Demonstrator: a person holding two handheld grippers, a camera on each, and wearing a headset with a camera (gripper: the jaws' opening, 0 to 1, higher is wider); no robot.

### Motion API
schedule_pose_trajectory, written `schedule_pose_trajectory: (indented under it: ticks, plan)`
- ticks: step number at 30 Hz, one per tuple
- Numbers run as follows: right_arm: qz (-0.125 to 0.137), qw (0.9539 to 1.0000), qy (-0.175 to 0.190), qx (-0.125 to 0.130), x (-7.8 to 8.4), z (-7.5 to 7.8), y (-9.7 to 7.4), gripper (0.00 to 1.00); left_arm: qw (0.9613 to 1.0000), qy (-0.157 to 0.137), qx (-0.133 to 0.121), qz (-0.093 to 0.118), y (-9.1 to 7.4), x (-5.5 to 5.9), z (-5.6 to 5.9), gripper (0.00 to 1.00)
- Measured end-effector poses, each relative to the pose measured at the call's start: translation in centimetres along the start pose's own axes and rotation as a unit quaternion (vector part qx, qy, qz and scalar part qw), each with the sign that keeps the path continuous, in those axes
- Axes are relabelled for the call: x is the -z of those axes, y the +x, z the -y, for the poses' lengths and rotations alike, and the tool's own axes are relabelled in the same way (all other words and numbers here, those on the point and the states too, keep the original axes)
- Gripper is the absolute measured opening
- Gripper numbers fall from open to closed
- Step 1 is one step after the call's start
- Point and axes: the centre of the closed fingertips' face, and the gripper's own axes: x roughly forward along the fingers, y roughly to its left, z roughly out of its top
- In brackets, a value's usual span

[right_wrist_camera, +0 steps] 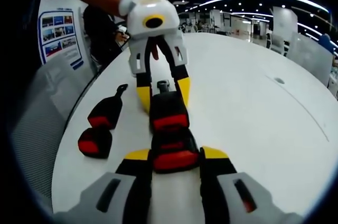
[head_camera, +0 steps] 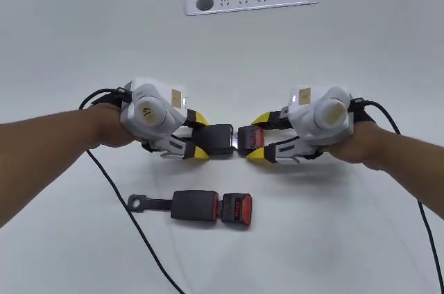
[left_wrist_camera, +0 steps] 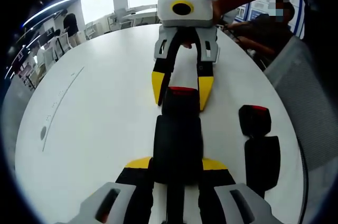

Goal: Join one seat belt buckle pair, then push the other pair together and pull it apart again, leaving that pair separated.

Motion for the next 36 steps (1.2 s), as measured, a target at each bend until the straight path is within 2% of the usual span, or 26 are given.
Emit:
schedule_pose_trajectory:
  ticks: [15,36]
  plan:
    - [-0.018,0.9998,0.001,0.010,0.03,0.20,0.31,0.36,1.0000,0.005,0.002,-0.004,0.01,0.04,0.06,0.33]
    - [-0.022,0.9996,0.003,0.017,-0.04,0.26,0.48,0.36,0.9999,0.009,0.004,-0.005,-0.03,0.01,0.15,0.33]
